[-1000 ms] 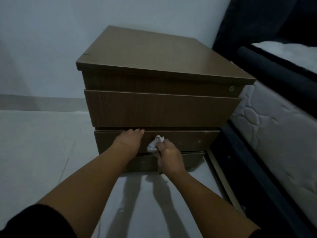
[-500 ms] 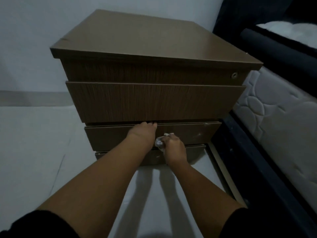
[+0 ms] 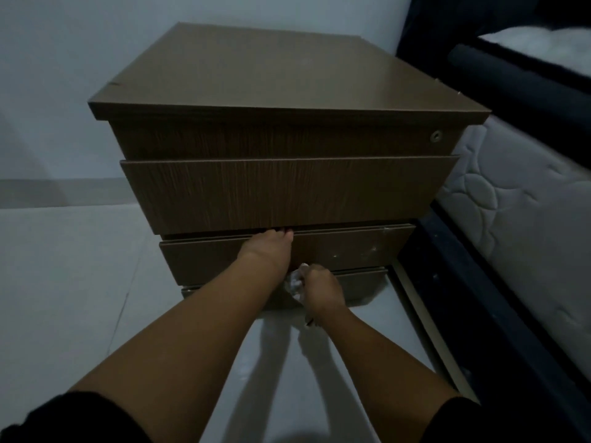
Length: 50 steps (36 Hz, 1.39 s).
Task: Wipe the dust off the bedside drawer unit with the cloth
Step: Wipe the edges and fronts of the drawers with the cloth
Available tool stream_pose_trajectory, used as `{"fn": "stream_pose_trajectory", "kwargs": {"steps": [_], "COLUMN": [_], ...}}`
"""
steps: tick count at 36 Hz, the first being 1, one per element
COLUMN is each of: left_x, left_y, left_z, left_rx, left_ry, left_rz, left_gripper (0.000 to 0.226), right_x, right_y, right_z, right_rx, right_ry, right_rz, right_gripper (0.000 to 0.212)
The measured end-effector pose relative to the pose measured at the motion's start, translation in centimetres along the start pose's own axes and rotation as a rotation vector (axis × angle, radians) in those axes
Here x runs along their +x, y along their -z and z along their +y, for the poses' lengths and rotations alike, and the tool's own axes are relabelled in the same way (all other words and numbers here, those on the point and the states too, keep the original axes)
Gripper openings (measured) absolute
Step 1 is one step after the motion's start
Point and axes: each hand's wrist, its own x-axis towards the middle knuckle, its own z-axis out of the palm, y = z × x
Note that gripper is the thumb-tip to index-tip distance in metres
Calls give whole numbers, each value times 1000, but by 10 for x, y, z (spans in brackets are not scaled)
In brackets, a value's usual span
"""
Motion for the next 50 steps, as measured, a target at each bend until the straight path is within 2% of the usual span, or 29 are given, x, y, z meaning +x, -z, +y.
{"fn": "stream_pose_trajectory", "kwargs": {"steps": [3,6,8,10,19,26,35,39,42,47,50], "left_x": [-4,-7,-9,-8,13,25,30,28,22,11,11], "left_y": [-1,-6,-7,-4,13,9,3,5,7,3,5], "left_z": [-1,-2,3,12,41,37,38,39,34,32,41], "left_rx": [-38,-49,-54,-49,72,153,179,186,154,99,56], "left_ry": [-12,-21,-31,-48,-28,-60,-46,-46,-60,-72,-92], "left_rz": [24,53,64,70,-6,-5,0,-23,0,44,46], "left_gripper": [76,76,78,78,84,81,79,81,78,77,81], "right_x": [-11,-17,-19,-20,-7,7,13,1,-11,-23,-21], "right_y": [22,50,69,83,68,24,6,7,20,60,80], "right_z": [7,17,24,28,35,50,57,52,50,53,56], "right_rx": [-14,-29,-51,-63,-8,30,47,157,142,120,179], "right_ry": [35,164,177,146,83,-11,-161,-185,-120,-28,-28], "right_rz": [85,307,410,444,411,261,103,152,231,451,554], "right_gripper": [25,41,47,45,34,32,21,21,27,37,31]}}
